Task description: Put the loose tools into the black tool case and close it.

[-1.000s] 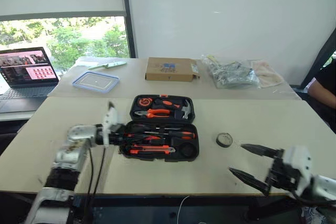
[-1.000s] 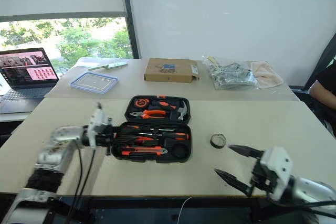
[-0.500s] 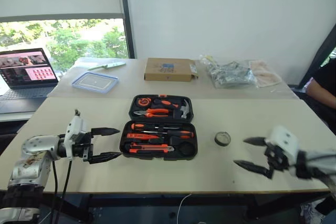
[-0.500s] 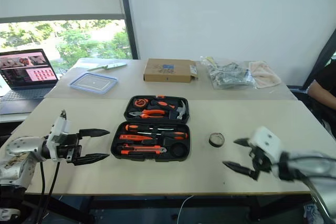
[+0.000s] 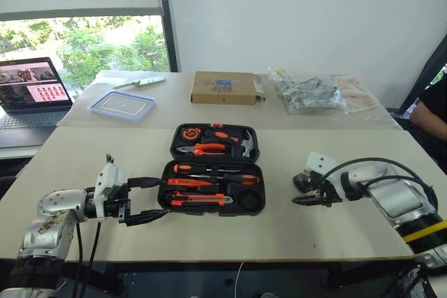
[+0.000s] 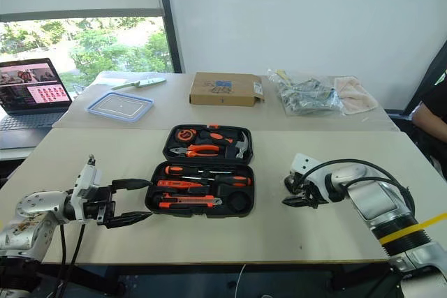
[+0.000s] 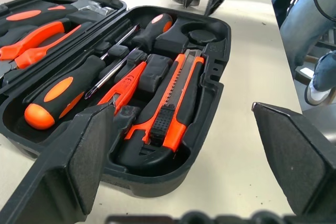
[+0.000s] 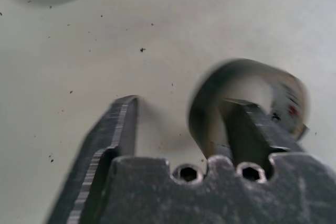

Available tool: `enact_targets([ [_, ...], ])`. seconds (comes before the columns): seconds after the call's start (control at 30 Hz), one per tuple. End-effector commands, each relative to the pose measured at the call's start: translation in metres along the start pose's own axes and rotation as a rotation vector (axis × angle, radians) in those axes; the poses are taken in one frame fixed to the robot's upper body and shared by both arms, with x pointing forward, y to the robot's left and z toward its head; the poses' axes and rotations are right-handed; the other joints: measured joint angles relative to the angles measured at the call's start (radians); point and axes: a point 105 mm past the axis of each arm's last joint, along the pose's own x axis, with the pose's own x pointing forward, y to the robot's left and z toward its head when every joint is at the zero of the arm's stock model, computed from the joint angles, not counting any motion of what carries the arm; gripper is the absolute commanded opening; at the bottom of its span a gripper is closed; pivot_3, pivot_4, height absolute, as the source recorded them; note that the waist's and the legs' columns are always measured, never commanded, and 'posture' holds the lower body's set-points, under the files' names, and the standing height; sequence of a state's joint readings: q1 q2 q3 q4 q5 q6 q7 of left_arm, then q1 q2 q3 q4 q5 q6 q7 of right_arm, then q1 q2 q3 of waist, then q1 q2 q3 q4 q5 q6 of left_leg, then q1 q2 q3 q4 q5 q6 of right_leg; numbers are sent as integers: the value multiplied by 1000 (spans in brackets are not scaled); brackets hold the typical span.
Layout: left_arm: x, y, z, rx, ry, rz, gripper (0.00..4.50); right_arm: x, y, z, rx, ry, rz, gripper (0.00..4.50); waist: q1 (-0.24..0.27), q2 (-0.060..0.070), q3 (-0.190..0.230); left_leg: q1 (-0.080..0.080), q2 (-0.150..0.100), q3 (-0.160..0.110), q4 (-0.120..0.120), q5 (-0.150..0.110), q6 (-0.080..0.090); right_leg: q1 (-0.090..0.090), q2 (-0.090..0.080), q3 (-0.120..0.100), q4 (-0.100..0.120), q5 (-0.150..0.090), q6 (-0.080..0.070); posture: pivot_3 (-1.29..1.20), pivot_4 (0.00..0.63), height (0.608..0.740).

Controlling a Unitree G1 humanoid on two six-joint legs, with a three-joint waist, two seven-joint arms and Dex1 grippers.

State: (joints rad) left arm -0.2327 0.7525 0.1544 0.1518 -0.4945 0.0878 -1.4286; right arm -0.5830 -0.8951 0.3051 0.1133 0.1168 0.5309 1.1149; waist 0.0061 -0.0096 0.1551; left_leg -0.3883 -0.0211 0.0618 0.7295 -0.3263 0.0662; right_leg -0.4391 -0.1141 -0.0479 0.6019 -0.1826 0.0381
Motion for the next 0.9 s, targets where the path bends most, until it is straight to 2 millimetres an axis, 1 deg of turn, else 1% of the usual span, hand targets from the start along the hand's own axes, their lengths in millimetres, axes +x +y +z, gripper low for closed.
enact_targets([
  [0.03,1,-1,10,49,-20,-4,4500,-12,-3,17,-104,-57,30,1177,0,0,0,0,0,0,0,0,0,0,0,0,0,0,0,0,150,740],
  [0.07,1,-2,11,52,-22,-6,4500,-15,-1,24,-136,-87,52,800,0,0,0,0,0,0,0,0,0,0,0,0,0,0,0,0,150,740],
  [0.1,2,-2,11,53,-23,-7,4500,-18,7,35,-183,-140,109,379,-2,0,0,1,0,0,0,0,0,0,0,0,0,0,0,0,150,740],
  [0.13,2,-2,11,53,-24,-7,4500,-21,15,47,-218,-196,164,55,-4,0,0,1,0,0,0,0,0,0,0,0,1,0,0,0,150,740],
  [0.2,2,-3,10,53,-24,-8,4500,-27,35,75,-270,-313,274,55,-8,0,0,1,0,0,0,0,-1,0,1,0,1,0,0,0,150,740],
  [0.27,2,-3,9,52,-26,-7,4500,-25,53,98,-300,-383,351,55,-15,0,0,1,1,0,0,0,-1,0,1,0,1,0,0,0,150,740],
  [0.33,3,-4,8,51,-26,-8,4500,-18,68,114,-316,-407,396,55,-20,0,0,1,2,0,0,0,-1,0,1,0,2,0,-1,0,150,740],
  [0.4,4,-6,6,50,-26,-11,4500,-9,77,121,-312,-400,419,55,-19,0,0,2,1,0,0,0,-1,0,1,0,4,0,-1,0,150,740],
  [0.47,5,-8,5,47,-20,-18,4500,4,83,122,-298,-354,436,55,-16,0,0,2,1,0,0,0,-1,0,0,0,4,0,-1,0,150,740],
  [0.5,5,-8,4,47,-18,-20,4500,11,84,118,-306,-313,438,55,-14,0,0,2,0,-1,1,0,-1,-1,-1,0,5,0,-1,0,150,740],
  [0.6,6,-9,4,49,-14,-21,4500,29,75,102,-364,-177,371,55,-10,0,0,1,-1,-1,1,0,-1,-1,-1,0,6,0,-1,0,150,740],
  [0.77,5,-9,5,53,-10,-14,4500,33,70,95,-363,-110,357,55,-13,0,0,2,-1,-1,1,0,-1,-1,-1,0,6,0,-1,0,150,740],
  [0.9,2,-8,2,52,-5,0,4500,33,61,87,-340,-53,335,55,-15,0,0,2,-1,0,1,1,-1,-1,-1,0,6,0,-1,0,150,740],
])
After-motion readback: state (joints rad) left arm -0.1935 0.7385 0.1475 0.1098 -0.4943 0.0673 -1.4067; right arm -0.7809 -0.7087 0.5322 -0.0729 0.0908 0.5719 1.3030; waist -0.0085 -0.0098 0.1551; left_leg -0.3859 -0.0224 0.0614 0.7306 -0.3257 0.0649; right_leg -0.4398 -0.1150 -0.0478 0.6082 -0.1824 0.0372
